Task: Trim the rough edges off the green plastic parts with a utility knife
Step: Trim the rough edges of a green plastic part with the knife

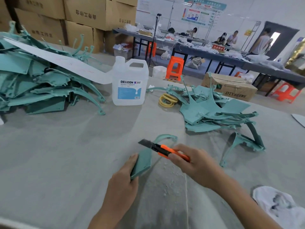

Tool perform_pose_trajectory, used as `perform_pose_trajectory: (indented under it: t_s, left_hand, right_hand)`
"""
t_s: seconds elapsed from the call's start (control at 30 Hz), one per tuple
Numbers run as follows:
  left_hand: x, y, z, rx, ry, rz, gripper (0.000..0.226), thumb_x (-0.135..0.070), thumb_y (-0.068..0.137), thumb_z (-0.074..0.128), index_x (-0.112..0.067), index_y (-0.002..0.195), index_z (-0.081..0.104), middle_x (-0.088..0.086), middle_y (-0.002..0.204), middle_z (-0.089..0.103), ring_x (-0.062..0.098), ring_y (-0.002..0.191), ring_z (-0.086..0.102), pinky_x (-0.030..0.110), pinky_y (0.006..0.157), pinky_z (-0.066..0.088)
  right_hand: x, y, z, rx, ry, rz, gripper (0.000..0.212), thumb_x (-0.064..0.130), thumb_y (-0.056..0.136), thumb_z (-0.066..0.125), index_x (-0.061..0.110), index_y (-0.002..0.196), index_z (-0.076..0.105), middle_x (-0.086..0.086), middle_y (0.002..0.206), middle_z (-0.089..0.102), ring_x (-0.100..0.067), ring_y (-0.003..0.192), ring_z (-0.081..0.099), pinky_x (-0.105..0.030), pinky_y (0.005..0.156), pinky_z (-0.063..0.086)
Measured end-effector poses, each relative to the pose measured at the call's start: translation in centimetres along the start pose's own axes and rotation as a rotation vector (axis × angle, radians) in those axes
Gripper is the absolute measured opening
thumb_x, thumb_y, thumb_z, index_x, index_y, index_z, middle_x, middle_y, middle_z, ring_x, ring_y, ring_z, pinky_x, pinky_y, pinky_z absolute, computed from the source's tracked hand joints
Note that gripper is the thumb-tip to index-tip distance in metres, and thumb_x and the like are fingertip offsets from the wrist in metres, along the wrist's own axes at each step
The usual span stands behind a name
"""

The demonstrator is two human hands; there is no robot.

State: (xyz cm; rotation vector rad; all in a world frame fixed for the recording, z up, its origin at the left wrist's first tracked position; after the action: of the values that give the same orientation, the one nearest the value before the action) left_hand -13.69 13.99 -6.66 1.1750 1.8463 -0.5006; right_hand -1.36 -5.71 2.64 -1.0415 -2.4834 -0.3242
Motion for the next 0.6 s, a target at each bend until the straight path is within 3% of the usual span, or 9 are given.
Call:
perform_pose_trajectory:
  t_s: [0.13,0.27,0.47,0.53,0.6]
  left_hand:
    - [0.0,-0.2,0.1,0.026,0.024,-0.004,0.068,0.002,0.089,0.053,-0.03,0.149,0.047,-0.006,0.139,0.062,0.018,0.122,0.061,0.032,0.103,0.047]
    - [-0.1,-0.3,0.3,0.025,0.046,0.026,0.069,0.005,0.088,0.054,-0.027,0.149,0.047,-0.008,0.147,0.054,0.016,0.131,0.056,0.029,0.109,0.042]
    - [0.0,-0.3,0.1,0.035,0.023,0.046,0.064,0.003,0.091,0.056,-0.022,0.15,0.046,-0.008,0.15,0.049,0.012,0.136,0.051,0.033,0.113,0.04]
    - [0.1,-0.3,0.1,0.031,0.01,0.054,0.064,0.003,0.092,0.056,-0.023,0.15,0.046,-0.009,0.151,0.049,0.011,0.136,0.05,0.032,0.114,0.039]
    - [0.2,-0.3,0.3,0.016,0.015,0.047,0.065,0.002,0.092,0.056,-0.025,0.15,0.046,-0.011,0.15,0.049,0.01,0.136,0.05,0.031,0.113,0.04]
  right_hand:
    - [0.3,-1.7,-1.8,0.13,-0.072,-0.023,0.03,0.066,0.094,0.047,0.044,0.104,0.063,0.013,0.07,0.063,-0.007,0.055,0.056,-0.021,0.05,0.037]
    - [-2.1,1.0,-2.9,0.119,-0.34,-0.002,0.041,0.077,0.09,0.031,0.05,0.107,0.057,0.014,0.069,0.064,-0.002,0.056,0.059,-0.02,0.048,0.042]
    - [-9.8,5.6,-3.8,0.065,-0.67,0.366,0.041,0.056,0.104,0.037,0.027,0.107,0.065,0.003,0.088,0.066,-0.02,0.082,0.065,-0.033,0.069,0.052]
    - [-9.9,5.0,-3.7,-0.022,-0.653,0.398,0.04,0.056,0.104,0.035,0.026,0.105,0.062,0.004,0.086,0.065,-0.019,0.078,0.065,-0.032,0.064,0.05]
    - [-8.6,4.1,-2.7,-0.166,-0.453,0.321,0.037,0.059,0.103,0.034,0.03,0.098,0.058,0.008,0.074,0.063,-0.011,0.063,0.062,-0.026,0.049,0.042]
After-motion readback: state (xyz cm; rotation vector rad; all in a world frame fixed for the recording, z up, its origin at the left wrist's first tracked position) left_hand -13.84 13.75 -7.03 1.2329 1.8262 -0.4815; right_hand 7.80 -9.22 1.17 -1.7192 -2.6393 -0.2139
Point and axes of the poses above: each hand's wrist, its own y-axis towards the middle knuckle, its own z-axis out of the palm, x = y × z, the point moved 1 cm from there along y, towards the middle knuckle
